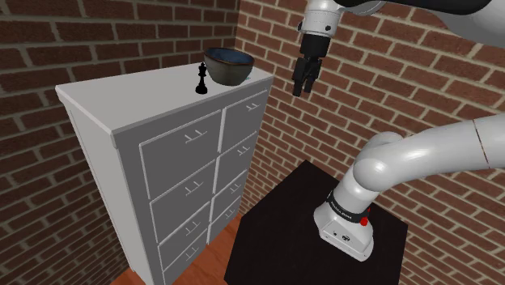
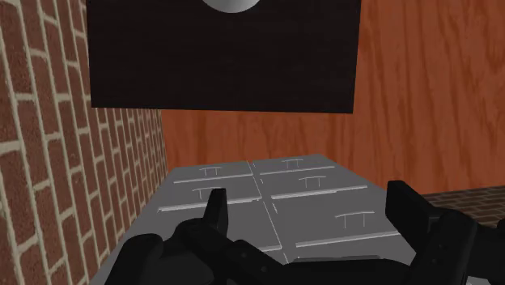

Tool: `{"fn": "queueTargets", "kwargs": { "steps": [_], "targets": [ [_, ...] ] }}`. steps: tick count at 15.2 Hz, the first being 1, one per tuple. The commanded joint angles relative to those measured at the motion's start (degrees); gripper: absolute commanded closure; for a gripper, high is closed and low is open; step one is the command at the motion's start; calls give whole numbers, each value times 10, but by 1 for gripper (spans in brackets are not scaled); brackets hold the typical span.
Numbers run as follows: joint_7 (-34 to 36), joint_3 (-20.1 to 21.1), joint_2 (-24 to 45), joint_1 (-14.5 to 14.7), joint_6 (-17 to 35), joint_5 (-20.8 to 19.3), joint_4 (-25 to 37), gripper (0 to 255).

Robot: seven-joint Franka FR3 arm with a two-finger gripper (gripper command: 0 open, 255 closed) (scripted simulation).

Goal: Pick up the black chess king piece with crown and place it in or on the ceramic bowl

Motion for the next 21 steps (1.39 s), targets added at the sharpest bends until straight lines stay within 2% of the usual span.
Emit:
{"fn": "queueTargets", "kwargs": {
  "steps": [1,11,21],
  "targets": [
    [0,0,0,0,0,0,0,0],
    [-29,40,158,32,146,7,94,0],
    [-45,83,315,57,240,-15,240,0]
  ]
}}
